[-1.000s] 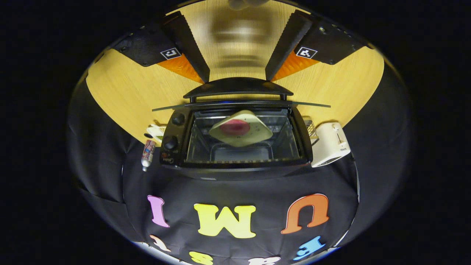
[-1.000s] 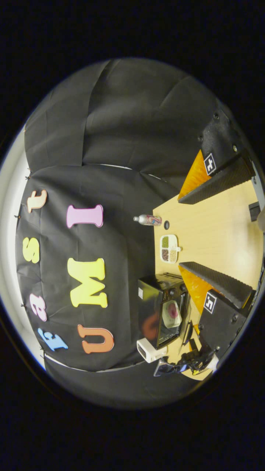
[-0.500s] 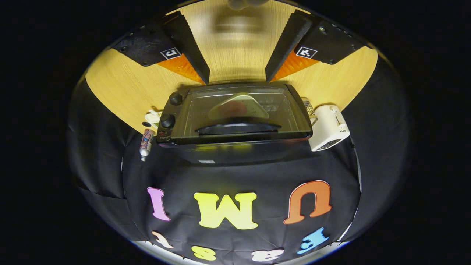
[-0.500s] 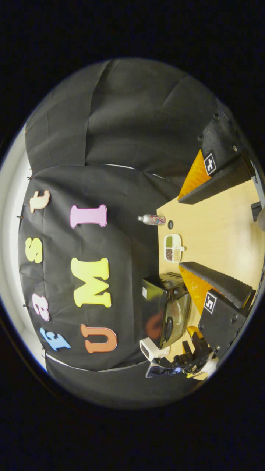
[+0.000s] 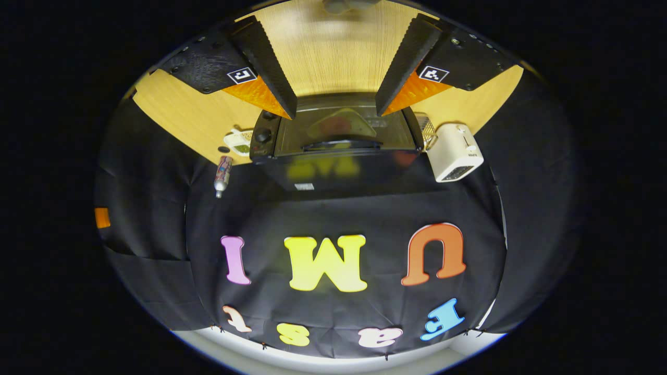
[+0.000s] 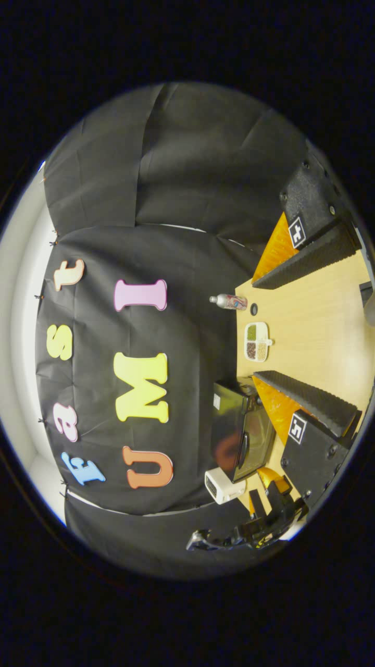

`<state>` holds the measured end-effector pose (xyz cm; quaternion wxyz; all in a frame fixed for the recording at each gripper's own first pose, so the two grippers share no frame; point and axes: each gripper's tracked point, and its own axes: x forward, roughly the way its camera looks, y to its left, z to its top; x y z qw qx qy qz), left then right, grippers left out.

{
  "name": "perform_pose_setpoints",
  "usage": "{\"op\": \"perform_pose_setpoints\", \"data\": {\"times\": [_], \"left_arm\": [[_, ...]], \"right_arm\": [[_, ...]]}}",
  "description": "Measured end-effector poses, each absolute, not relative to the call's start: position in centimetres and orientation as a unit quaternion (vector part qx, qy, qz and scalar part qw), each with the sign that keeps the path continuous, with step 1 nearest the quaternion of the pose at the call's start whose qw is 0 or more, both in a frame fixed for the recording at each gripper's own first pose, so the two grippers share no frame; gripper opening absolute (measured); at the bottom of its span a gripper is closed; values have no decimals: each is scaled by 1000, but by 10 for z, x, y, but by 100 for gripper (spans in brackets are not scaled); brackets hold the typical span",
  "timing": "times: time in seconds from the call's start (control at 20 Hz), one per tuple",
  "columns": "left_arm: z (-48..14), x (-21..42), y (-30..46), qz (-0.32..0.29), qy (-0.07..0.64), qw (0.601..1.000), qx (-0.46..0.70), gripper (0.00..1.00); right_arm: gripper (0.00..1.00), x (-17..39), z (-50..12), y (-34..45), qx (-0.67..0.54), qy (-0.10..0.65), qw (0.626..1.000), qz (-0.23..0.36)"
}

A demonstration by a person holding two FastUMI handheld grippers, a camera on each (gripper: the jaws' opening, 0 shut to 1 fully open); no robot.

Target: Open the electric oven with the left hand, put the food in, and close the electric oven.

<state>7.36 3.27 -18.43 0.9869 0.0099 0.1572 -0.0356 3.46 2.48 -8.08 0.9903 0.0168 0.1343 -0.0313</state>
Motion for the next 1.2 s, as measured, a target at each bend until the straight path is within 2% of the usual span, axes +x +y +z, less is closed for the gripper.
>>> {"op": "perform_pose_setpoints", "data": {"times": [0.1, 0.15, 0.2, 0.25, 0.45, 0.55, 0.6, 1.2], "left_arm": [[-151, 64, 40, -32, 129, 991, 11, 97], [-131, 60, 46, -30, 115, 993, 7, 96], [-115, 56, 51, -26, 101, 994, 4, 96], [-99, 50, 55, -23, 92, 996, 2, 96], [-62, 23, 81, 2, 68, 998, 2, 96], [-55, 10, 90, 10, 64, 998, 2, 96], [-54, 4, 95, 16, 65, 998, 4, 96], [-47, -20, 109, 28, 60, 998, 11, 96]], "right_arm": [[96, 35, -74, 34, 18, 125, 992, -25], [100, 35, -71, 37, 18, 120, 992, -21], [96, 34, -67, 41, 19, 115, 993, -19], [100, 35, -64, 45, 21, 110, 994, -16], [100, 35, -54, 52, 26, 93, 995, -11], [100, 35, -50, 54, 26, 86, 996, -11], [96, 35, -48, 55, 27, 83, 996, -11], [96, 30, -51, 71, 31, 80, 996, -2]]}}
